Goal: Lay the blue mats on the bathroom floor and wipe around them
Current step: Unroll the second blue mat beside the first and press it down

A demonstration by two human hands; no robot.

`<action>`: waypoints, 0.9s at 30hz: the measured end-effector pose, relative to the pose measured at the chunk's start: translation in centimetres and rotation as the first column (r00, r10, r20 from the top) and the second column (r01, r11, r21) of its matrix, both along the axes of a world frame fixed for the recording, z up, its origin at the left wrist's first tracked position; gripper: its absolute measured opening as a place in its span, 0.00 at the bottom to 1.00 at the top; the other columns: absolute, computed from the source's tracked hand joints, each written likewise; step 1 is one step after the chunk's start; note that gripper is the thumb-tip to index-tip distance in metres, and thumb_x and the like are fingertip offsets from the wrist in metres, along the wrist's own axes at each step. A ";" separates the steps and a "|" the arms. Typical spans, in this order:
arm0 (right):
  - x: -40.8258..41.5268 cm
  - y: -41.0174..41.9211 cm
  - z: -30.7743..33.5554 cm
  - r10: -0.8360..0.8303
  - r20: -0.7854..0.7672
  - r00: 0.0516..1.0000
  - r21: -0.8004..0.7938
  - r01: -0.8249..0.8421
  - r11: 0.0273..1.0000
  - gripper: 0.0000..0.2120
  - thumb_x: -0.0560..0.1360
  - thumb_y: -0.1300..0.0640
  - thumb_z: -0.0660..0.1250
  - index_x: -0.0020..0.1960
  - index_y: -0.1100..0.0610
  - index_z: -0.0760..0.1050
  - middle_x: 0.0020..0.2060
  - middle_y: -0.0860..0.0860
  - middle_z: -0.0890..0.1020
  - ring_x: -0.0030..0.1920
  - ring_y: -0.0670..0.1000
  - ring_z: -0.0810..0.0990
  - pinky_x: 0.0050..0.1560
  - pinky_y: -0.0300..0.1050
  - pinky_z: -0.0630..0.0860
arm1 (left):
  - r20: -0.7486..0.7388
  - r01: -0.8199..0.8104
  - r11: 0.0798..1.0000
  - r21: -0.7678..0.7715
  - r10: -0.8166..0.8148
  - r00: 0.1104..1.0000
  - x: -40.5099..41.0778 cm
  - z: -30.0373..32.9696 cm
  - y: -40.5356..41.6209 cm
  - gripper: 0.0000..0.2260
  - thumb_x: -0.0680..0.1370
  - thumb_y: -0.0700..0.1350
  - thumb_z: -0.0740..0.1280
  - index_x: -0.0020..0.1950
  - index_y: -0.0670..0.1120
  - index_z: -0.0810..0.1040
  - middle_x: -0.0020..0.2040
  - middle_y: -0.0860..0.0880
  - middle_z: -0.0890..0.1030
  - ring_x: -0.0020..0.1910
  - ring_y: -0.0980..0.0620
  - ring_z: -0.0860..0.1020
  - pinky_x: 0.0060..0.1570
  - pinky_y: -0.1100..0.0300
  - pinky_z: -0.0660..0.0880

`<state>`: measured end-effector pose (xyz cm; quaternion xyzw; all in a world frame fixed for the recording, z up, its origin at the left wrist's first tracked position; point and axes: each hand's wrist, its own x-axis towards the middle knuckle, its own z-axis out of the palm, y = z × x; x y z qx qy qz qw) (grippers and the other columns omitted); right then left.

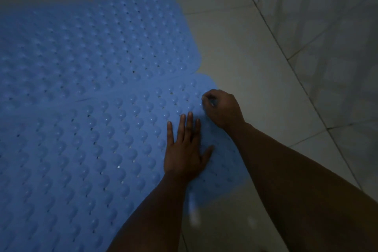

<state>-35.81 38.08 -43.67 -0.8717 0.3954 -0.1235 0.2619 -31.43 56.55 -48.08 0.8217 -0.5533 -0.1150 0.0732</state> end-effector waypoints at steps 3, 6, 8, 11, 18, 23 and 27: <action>-0.6 -0.2 -0.6 0.048 -0.020 0.999 -0.050 -0.048 0.998 0.15 0.78 0.46 0.61 0.49 0.54 0.82 0.44 0.52 0.84 0.47 0.57 0.82 0.48 0.51 0.78 | -0.022 0.002 1.000 0.018 -0.001 1.000 -0.1 -0.2 0.0 0.39 0.82 0.69 0.44 0.84 0.44 0.47 0.84 0.43 0.44 0.83 0.44 0.39 0.78 0.34 0.43; -1.4 -1.1 -0.2 0.047 -0.052 0.998 -0.100 -0.052 0.994 0.15 0.78 0.46 0.61 0.48 0.54 0.82 0.45 0.52 0.84 0.47 0.58 0.82 0.48 0.51 0.78 | -0.049 -0.013 1.000 0.000 0.013 0.999 0.0 -0.2 -0.3 0.35 0.84 0.66 0.46 0.84 0.44 0.52 0.85 0.45 0.47 0.83 0.45 0.41 0.79 0.35 0.43; -1.9 -1.8 0.4 0.019 -0.094 0.995 -0.116 -0.030 0.993 0.15 0.77 0.45 0.61 0.47 0.52 0.82 0.45 0.51 0.84 0.48 0.57 0.81 0.49 0.49 0.77 | -0.074 -0.014 1.000 0.017 0.015 0.997 0.1 -0.3 -0.7 0.32 0.85 0.62 0.46 0.83 0.44 0.55 0.84 0.45 0.50 0.83 0.45 0.45 0.79 0.35 0.45; -2.6 -2.3 1.6 0.007 -0.178 0.984 -0.083 -0.022 0.996 0.15 0.75 0.44 0.60 0.47 0.50 0.82 0.46 0.49 0.84 0.50 0.55 0.80 0.49 0.44 0.73 | -0.108 -0.031 0.997 0.066 0.038 0.993 0.5 0.8 -1.4 0.30 0.85 0.58 0.47 0.82 0.44 0.59 0.84 0.45 0.53 0.83 0.44 0.48 0.79 0.34 0.44; -3.1 0.6 4.3 0.151 -0.263 0.953 0.000 -0.157 0.988 0.22 0.77 0.46 0.56 0.61 0.54 0.81 0.59 0.56 0.82 0.61 0.61 0.79 0.61 0.54 0.76 | -0.226 -0.001 0.964 0.267 0.064 0.972 4.6 6.5 -4.4 0.23 0.82 0.59 0.57 0.71 0.49 0.73 0.74 0.44 0.72 0.72 0.42 0.71 0.70 0.45 0.66; -4.7 5.1 -0.4 0.338 -0.407 0.849 -0.003 -0.371 0.929 0.39 0.80 0.37 0.47 0.79 0.64 0.59 0.78 0.66 0.59 0.79 0.68 0.56 0.76 0.66 0.57 | -0.083 -0.114 0.994 -0.003 0.113 0.990 5.8 6.7 -2.2 0.24 0.77 0.56 0.60 0.71 0.50 0.75 0.71 0.47 0.76 0.76 0.43 0.68 0.67 0.47 0.69; -5.6 6.7 -3.0 0.282 -0.424 0.861 -0.089 -0.349 0.933 0.43 0.79 0.31 0.47 0.81 0.62 0.55 0.80 0.63 0.53 0.81 0.63 0.50 0.80 0.62 0.49 | -0.047 -0.124 0.976 -0.179 0.117 0.992 5.2 4.7 -0.5 0.23 0.74 0.52 0.64 0.66 0.46 0.80 0.69 0.43 0.79 0.75 0.38 0.69 0.64 0.43 0.72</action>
